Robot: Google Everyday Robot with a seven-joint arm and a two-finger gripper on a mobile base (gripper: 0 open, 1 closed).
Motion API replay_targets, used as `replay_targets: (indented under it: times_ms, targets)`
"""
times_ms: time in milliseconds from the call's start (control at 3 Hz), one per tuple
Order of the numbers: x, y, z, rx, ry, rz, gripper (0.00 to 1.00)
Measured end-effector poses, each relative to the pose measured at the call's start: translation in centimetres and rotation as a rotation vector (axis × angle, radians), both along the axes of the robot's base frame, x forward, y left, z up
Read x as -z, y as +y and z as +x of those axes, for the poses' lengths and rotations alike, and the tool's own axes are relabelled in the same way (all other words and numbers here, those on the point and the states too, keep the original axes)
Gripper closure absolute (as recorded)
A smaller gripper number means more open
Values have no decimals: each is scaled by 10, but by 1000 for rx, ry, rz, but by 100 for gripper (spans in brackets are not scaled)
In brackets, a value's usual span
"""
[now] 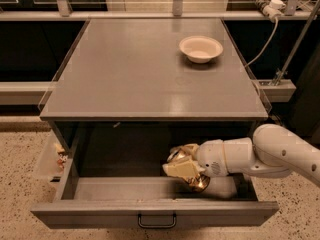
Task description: Place orange can into top drawer
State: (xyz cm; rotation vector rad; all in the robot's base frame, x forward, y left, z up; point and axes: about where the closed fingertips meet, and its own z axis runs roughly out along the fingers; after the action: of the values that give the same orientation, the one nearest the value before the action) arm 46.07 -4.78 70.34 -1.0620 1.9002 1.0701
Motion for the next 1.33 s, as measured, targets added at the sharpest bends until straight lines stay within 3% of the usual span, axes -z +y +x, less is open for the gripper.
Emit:
replay_targets:
  times_ms: [333,667,1333]
  targets:
    - [23,0,13,21,26,-5,100]
    - [24,0,13,21,27,-5,82]
    - [24,0,13,21,27,-5,36]
